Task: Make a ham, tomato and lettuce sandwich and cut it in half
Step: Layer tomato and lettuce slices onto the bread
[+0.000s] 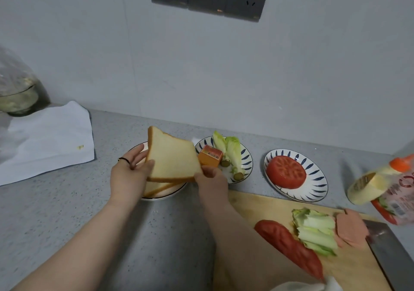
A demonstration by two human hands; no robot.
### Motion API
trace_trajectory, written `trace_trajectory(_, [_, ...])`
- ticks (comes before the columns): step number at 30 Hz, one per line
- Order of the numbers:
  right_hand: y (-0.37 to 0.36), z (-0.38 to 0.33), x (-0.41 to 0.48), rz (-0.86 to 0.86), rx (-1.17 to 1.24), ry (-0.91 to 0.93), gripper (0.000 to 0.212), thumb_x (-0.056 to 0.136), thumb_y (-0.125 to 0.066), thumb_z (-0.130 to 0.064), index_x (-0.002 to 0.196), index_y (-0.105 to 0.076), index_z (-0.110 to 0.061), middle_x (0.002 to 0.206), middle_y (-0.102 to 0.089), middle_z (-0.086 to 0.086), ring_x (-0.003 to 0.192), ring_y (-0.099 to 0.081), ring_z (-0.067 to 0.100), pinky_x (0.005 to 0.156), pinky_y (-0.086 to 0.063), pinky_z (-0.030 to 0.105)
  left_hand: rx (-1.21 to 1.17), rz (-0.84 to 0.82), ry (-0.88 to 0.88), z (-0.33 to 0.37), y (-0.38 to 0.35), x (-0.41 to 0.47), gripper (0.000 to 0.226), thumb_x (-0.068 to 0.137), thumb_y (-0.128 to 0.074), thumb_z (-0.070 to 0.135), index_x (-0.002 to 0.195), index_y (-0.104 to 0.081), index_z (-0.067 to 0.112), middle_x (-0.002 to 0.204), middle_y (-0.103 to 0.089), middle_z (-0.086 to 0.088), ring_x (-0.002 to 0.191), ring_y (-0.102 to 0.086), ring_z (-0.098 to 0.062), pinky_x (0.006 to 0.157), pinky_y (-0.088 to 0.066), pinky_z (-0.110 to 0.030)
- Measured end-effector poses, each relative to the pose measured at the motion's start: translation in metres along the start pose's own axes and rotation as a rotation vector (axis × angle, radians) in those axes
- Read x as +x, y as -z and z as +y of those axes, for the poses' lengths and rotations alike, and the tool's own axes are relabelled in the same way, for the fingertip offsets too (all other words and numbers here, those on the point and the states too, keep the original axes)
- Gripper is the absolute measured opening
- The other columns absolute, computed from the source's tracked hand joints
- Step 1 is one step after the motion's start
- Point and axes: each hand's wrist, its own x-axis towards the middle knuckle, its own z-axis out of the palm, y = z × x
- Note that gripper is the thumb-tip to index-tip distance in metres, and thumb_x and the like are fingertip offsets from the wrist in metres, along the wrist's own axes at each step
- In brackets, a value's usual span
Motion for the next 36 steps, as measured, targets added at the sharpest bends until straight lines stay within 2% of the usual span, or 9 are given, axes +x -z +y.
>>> trace_trajectory(2, [0.023,-0.003,-0.010,-0.003,0.089,-0.006,0.030,0.086,-0.053,-0.006,0.113,-0.050,-0.017,0.087,-0.051,-0.012,0.071,-0.047,0.001,0.054,-0.041,0.007,-0.067,-0.047,-0.015,0.007,-0.006,-0.015,0.046,0.083,-0.055,-0.006,0.125,-0.049,0.012,0.110,-0.058,-0.002,0.090,-0.057,-0.010,0.075,-0.044,-0.014])
trace_trajectory(5, [0.072,-0.001,-0.035,-0.006,0.266,0.008,0.034,0.084,-0.055,-0.001,0.114,-0.049,-0.015,0.086,-0.053,-0.006,0.072,-0.052,0.008,0.072,-0.048,0.025,-0.123,-0.166,-0.032,0.014,-0.022,-0.050,0.045,0.081,-0.056,-0.008,0.115,-0.050,0.020,0.097,-0.060,0.006,0.069,-0.062,0.007,0.054,-0.045,-0.002])
trace_trajectory(8, [0.133,0.010,-0.067,-0.004,0.318,0.031,0.024,0.087,-0.055,-0.006,0.103,-0.060,-0.023,0.088,-0.061,-0.004,0.077,-0.058,0.013,0.070,-0.053,0.029,-0.146,-0.278,-0.024,0.013,-0.047,-0.096,0.045,0.078,-0.059,-0.010,0.107,-0.052,0.024,0.094,-0.060,0.011,0.077,-0.061,0.005,0.057,-0.047,-0.004])
trace_trajectory(11, [0.199,0.028,-0.101,0.056,0.190,0.035,0.028,0.087,-0.053,-0.007,0.093,-0.062,-0.033,0.084,-0.062,-0.012,0.075,-0.060,0.007,0.064,-0.053,0.017,-0.039,-0.371,-0.016,0.007,-0.079,-0.152,0.047,0.077,-0.063,-0.004,0.108,-0.051,0.029,0.094,-0.059,0.017,0.087,-0.055,0.004,0.060,-0.048,-0.011])
trace_trajectory(14, [0.253,0.049,-0.131,0.088,0.114,0.021,0.029,0.089,-0.050,-0.005,0.111,-0.058,-0.023,0.087,-0.058,-0.013,0.072,-0.057,0.004,0.046,-0.046,0.008,0.099,-0.424,-0.008,0.000,-0.107,-0.201,0.048,0.078,-0.064,0.000,0.109,-0.047,0.033,0.086,-0.053,0.023,0.077,-0.049,0.010,0.052,-0.043,-0.003])
trace_trajectory(19, [0.305,0.095,-0.165,0.148,-0.087,0.013,0.037,0.088,-0.053,-0.013,0.125,-0.052,-0.020,0.095,-0.056,-0.013,0.080,-0.048,0.000,0.062,-0.038,0.014,0.151,-0.487,0.042,-0.028,-0.134,-0.265,0.046,0.075,-0.063,-0.009,0.113,-0.054,0.017,0.088,-0.056,0.011,0.076,-0.048,0.008,0.054,-0.040,0.002])
trace_trajectory(24, [0.324,0.126,-0.172,0.182,-0.251,0.000,0.040,0.088,-0.055,-0.012,0.127,-0.050,-0.016,0.090,-0.050,-0.014,0.078,-0.044,-0.004,0.060,-0.033,0.006,0.249,-0.507,0.096,-0.052,-0.147,-0.297,0.045,0.076,-0.062,-0.010,0.116,-0.055,0.008,0.099,-0.062,-0.002,0.077,-0.055,-0.003,0.056,-0.044,-0.004])
trace_trajectory(30, [0.334,0.144,-0.174,0.237,-0.596,0.070,0.040,0.090,-0.051,-0.027,0.129,-0.046,-0.025,0.115,-0.056,-0.005,0.103,-0.050,0.010,0.083,-0.044,0.022,0.489,-0.527,-0.006,-0.060,-0.157,-0.308,0.047,0.078,-0.064,0.002,0.123,-0.053,0.015,0.095,-0.061,0.004,0.086,-0.054,-0.007,0.075,-0.040,-0.010])
trace_trajectory(36, [0.345,0.148,-0.174,0.321,-0.752,0.106,0.036,0.090,-0.049,-0.031,0.125,-0.049,-0.026,0.104,-0.054,-0.011,0.091,-0.045,0.004,0.072,-0.037,0.016,0.668,-0.605,-0.104,-0.064,-0.163,-0.309,0.045,0.080,-0.064,0.017,0.124,-0.052,0.022,0.081,-0.052,0.019,0.073,-0.048,0.004,0.056,-0.036,0.003])
